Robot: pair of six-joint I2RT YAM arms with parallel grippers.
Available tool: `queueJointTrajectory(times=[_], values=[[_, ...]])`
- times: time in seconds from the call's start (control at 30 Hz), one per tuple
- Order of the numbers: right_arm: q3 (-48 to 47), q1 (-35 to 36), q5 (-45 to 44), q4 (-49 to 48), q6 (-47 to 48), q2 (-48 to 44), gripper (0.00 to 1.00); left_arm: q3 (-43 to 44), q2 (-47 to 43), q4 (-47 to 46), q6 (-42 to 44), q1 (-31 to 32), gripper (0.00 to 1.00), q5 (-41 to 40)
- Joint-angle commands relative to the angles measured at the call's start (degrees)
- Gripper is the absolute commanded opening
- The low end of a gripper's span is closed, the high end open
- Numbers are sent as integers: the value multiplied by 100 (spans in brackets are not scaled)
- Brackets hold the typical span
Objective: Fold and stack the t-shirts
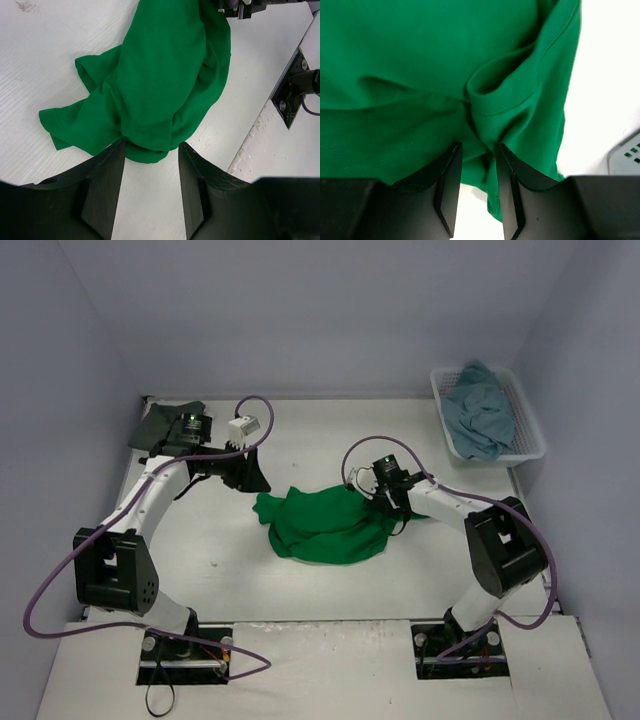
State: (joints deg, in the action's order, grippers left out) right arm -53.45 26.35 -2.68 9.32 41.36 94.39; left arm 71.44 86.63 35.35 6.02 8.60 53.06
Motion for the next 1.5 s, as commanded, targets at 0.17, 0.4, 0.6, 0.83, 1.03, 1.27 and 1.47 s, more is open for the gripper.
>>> queueJointTrajectory(times=[0.17,0.4,0.6,0.83,1.03,1.27,1.47], values=[[168,-77,-453,-501,275,-632,30,98,-366,-64,145,-69,41,135],[256,-209,-471,-581,372,-694,29,63,-366,-90,136,-78,41,143],[291,-271,-348,-598,346,-588,29,125,-357,-64,136,-78,41,143],[291,-297,-286,-633,311,-501,30,90,-313,-72,154,-78,41,143],[353,-323,-242,-730,302,-334,31,46,-305,-108,154,-95,41,143],[362,-323,-189,-818,249,-202,31,2,-287,-160,154,-122,41,135],[379,-323,-216,-862,267,-114,31,-7,-234,-187,136,-131,41,143]])
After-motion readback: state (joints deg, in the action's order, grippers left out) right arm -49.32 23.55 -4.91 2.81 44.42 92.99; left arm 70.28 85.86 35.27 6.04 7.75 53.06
